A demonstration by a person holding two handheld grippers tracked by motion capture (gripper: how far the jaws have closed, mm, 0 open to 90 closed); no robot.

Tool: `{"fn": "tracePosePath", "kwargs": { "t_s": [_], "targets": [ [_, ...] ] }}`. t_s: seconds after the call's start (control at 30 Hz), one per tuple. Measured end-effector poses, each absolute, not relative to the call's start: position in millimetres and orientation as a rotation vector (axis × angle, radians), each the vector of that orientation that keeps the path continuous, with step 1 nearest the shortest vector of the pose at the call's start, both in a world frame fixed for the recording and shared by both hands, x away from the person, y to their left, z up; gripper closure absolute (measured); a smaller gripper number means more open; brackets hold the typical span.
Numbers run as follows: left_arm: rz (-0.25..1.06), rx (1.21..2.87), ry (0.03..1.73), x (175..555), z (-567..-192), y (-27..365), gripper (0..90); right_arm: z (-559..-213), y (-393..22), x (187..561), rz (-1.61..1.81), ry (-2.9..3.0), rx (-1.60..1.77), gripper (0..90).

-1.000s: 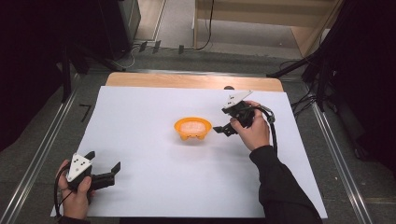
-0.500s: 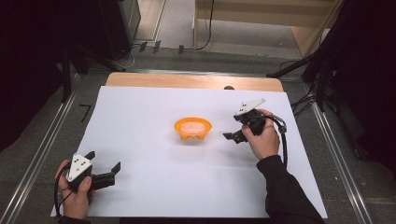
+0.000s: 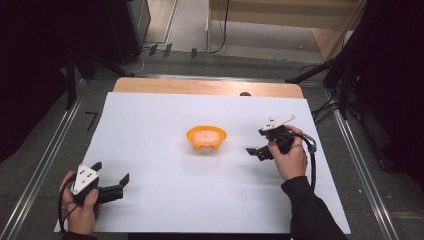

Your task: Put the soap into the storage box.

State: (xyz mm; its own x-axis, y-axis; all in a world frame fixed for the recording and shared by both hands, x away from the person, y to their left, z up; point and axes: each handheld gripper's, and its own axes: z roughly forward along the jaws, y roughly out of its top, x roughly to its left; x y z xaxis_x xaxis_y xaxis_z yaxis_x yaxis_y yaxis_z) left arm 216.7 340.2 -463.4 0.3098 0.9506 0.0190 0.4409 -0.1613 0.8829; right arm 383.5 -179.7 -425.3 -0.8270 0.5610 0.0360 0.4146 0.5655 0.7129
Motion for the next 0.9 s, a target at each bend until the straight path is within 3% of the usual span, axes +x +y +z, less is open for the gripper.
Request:
{"fn": "tracePosePath", "kwargs": {
  "t_s": [0.9],
  "targets": [
    [0.784, 1.759, 1.258, 217.0, -463.4, 339.4, 0.0, -458.9, -231.4, 338.4, 1.135, 2.488, 0.929, 6.5]
  ]
}}
